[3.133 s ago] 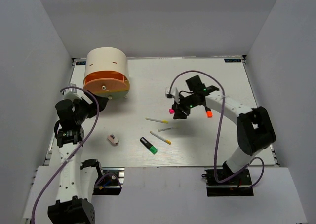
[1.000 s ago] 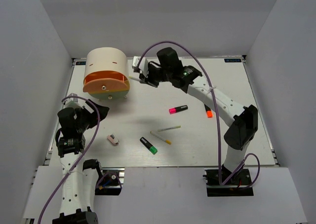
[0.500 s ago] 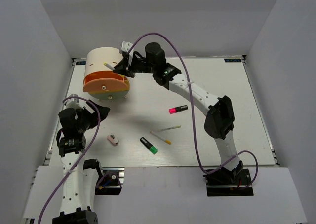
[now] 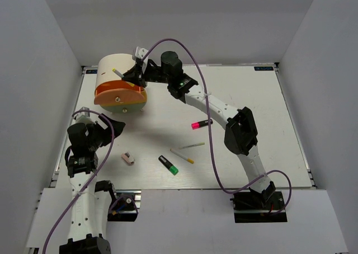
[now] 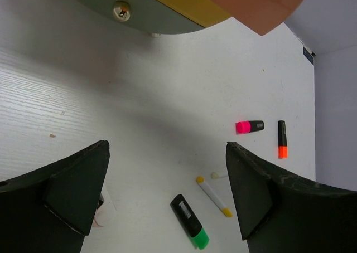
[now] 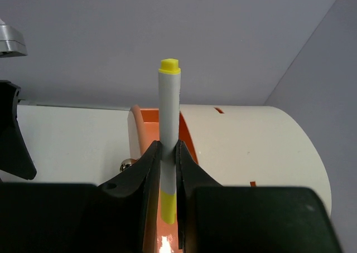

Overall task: Sort the stationery into containers
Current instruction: Place the pen in the drawer.

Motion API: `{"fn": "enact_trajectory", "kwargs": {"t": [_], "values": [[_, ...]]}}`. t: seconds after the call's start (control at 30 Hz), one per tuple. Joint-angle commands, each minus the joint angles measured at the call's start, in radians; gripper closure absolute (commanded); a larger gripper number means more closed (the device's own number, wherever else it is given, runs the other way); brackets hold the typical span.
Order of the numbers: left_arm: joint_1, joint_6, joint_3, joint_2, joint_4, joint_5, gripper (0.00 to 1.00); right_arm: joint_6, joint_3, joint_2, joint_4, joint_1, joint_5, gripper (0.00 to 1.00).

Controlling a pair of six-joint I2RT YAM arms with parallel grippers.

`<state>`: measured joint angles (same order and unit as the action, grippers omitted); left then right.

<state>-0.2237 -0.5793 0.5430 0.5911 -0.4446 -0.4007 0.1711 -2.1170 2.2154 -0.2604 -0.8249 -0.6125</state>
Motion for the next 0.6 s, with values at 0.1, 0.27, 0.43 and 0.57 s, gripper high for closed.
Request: {"fn": "enact_trajectory", "kwargs": {"t": [0.1, 0.27, 0.43, 0.57], "values": [[0.004, -0.005, -0.008, 0.004, 0.038, -0.018, 0.05, 0.008, -0.047, 0.039, -0.082, 0.003, 0.007, 1.00], [0.004, -0.005, -0.008, 0.013, 0.038, -0.018, 0.05, 0.013, -0.072, 0.067, -0.080, 0.000, 0.005, 0.98], [0.004, -0.005, -0.008, 0.013, 0.038, -0.018, 0.05, 0.015, -0.078, 0.078, -0.082, 0.001, 0.013, 0.89], [0.004, -0.005, -0.008, 0.022, 0.047, -0.018, 0.05, 0.022, -0.074, 0.082, -0.080, 0.001, 0.011, 0.66]]}}
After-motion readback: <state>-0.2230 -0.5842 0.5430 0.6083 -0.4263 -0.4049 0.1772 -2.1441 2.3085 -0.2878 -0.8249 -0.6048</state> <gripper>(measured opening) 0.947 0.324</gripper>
